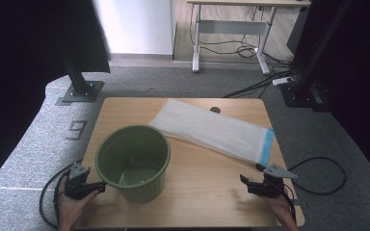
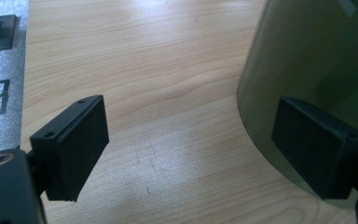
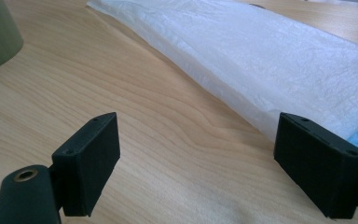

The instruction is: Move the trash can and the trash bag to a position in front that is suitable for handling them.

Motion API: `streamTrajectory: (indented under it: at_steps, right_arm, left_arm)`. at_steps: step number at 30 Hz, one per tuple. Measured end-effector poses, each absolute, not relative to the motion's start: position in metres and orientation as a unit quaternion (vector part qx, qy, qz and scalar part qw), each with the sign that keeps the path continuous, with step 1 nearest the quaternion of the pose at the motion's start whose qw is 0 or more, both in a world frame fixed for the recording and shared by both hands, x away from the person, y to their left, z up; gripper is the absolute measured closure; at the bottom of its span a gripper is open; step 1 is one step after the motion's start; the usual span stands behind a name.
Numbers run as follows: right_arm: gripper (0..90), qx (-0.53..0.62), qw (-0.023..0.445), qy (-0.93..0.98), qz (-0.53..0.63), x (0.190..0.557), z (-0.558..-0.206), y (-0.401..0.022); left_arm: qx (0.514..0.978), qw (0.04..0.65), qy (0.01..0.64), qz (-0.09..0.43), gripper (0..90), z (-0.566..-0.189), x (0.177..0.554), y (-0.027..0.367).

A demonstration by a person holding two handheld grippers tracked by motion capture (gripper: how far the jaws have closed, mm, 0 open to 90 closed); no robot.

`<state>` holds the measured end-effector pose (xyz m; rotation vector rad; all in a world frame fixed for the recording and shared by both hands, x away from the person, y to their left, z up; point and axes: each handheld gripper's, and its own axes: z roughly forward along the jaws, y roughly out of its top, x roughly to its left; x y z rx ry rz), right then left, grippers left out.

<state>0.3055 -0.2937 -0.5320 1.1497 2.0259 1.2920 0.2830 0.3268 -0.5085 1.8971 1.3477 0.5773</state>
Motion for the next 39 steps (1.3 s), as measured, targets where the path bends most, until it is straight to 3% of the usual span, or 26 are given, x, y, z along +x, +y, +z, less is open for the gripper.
streamTrajectory:
  at_steps: [9, 17, 21, 39]
  right_arm:
    - [13.9, 0.414, 0.235, 0.743, 0.471, 0.312, -0.531, -0.287]
    - [13.9, 0.409, 0.229, 0.744, 0.476, 0.32, -0.53, -0.287]
    - [14.1, 0.405, 0.223, 0.748, 0.476, 0.322, -0.532, -0.286]
    - [14.4, 0.394, 0.218, 0.757, 0.473, 0.303, -0.533, -0.291]
  left_arm:
    - [0.768, 0.371, 0.478, 0.209, 9.4, -0.505, 0.261, 0.32]
    - [0.818, 0.389, 0.388, 0.167, 7.2, -0.498, 0.243, 0.287]
    - [0.829, 0.39, 0.367, 0.163, 2.0, -0.497, 0.247, 0.266]
    - [0.842, 0.404, 0.323, 0.154, 5.9, -0.496, 0.292, 0.212]
